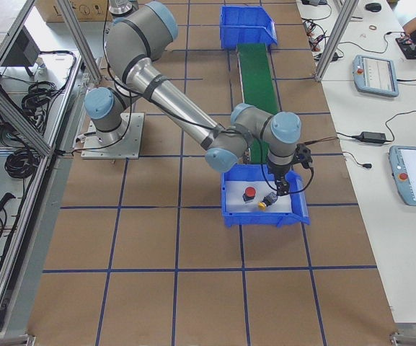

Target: Transport two buttons from left to right

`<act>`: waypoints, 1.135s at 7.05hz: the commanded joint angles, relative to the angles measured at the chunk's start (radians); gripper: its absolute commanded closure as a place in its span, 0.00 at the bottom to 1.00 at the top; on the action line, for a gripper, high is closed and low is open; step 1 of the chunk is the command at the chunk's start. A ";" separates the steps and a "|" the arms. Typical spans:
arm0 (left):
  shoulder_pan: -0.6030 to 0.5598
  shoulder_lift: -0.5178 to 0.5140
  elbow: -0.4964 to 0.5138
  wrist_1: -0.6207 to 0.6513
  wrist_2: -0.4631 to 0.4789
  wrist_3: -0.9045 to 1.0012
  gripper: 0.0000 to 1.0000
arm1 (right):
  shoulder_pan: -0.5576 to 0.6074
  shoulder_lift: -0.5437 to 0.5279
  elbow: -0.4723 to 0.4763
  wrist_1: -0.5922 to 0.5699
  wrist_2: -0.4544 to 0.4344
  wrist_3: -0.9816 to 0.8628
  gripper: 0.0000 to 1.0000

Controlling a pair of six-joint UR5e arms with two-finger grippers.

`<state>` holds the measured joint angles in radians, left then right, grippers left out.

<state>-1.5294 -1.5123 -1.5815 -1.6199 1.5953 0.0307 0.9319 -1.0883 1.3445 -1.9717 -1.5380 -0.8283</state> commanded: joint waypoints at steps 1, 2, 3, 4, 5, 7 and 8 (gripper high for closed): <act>0.000 0.000 0.000 0.000 0.000 0.000 0.00 | 0.043 -0.227 0.048 0.175 -0.014 0.038 0.00; 0.002 0.000 0.000 0.000 0.000 0.002 0.00 | 0.057 -0.290 0.082 0.224 -0.013 0.082 0.00; 0.002 0.000 0.000 0.000 0.000 0.002 0.00 | 0.114 -0.336 0.087 0.267 -0.022 0.128 0.00; 0.002 0.000 0.000 0.000 0.000 0.002 0.00 | 0.180 -0.390 0.088 0.308 -0.060 0.229 0.00; 0.002 0.000 -0.002 0.000 0.002 0.002 0.00 | 0.256 -0.412 0.084 0.376 -0.092 0.364 0.00; 0.005 0.001 0.002 -0.002 0.005 0.003 0.00 | 0.393 -0.438 0.085 0.384 -0.125 0.484 0.00; 0.003 0.001 0.002 -0.002 0.002 0.003 0.00 | 0.430 -0.440 0.085 0.386 -0.113 0.510 0.00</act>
<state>-1.5255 -1.5112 -1.5808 -1.6209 1.5981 0.0336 1.3040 -1.5200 1.4291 -1.5913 -1.6498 -0.3646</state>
